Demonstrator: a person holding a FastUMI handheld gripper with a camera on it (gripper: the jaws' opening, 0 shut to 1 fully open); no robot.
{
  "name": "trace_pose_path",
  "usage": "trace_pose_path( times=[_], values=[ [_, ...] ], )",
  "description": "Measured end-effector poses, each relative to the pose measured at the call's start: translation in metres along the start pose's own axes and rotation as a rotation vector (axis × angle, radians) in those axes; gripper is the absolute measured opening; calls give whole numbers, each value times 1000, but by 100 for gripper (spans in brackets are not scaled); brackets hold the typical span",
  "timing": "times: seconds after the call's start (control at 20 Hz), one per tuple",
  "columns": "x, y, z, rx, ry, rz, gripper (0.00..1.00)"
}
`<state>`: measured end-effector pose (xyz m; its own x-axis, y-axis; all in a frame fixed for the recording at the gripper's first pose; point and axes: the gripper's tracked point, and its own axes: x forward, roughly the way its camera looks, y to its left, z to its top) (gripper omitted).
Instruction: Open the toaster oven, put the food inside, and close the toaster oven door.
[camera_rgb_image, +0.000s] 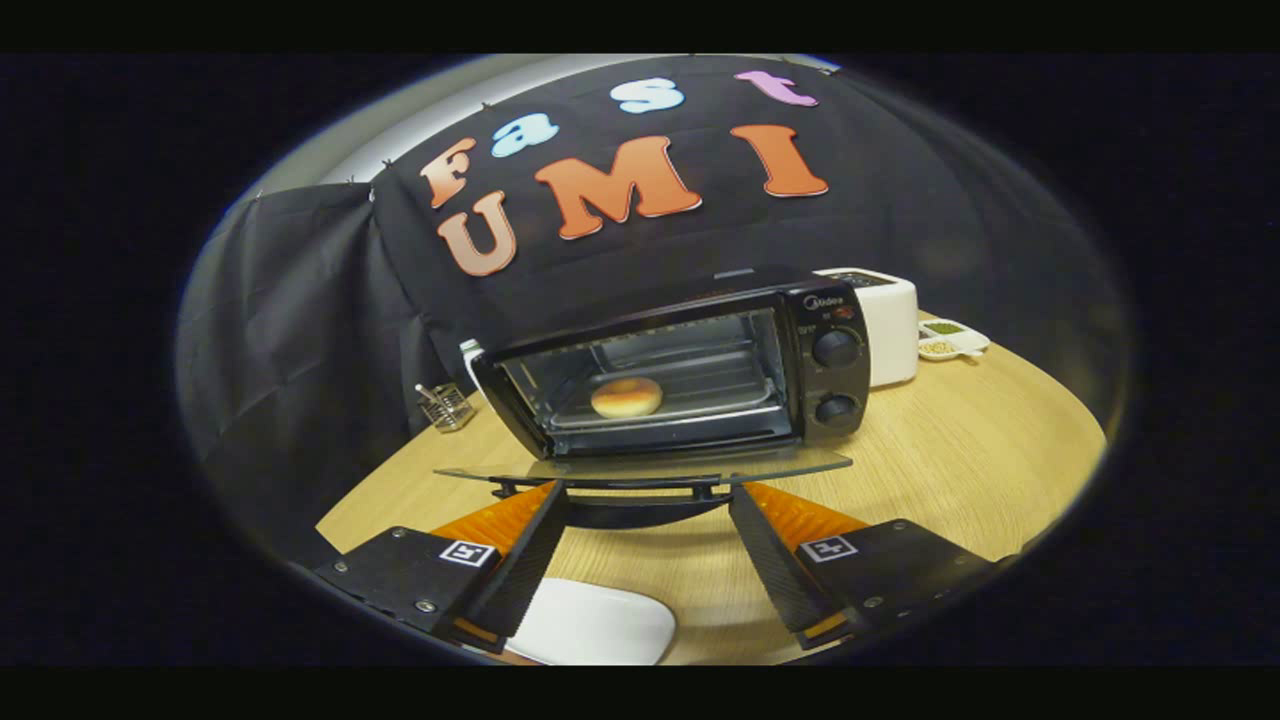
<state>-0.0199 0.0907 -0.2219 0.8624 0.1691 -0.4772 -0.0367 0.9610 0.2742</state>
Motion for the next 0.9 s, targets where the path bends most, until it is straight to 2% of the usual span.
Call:
trace_pose_path(
  times=[0.25, 0.5, 0.9],
  values=[
    [23, 4, 44, 51, -119, 18, 95],
    [54, 2, 80, 75, -175, -9, 95],
    [79, -4, 109, -57, -261, -121, 93]
  ],
)
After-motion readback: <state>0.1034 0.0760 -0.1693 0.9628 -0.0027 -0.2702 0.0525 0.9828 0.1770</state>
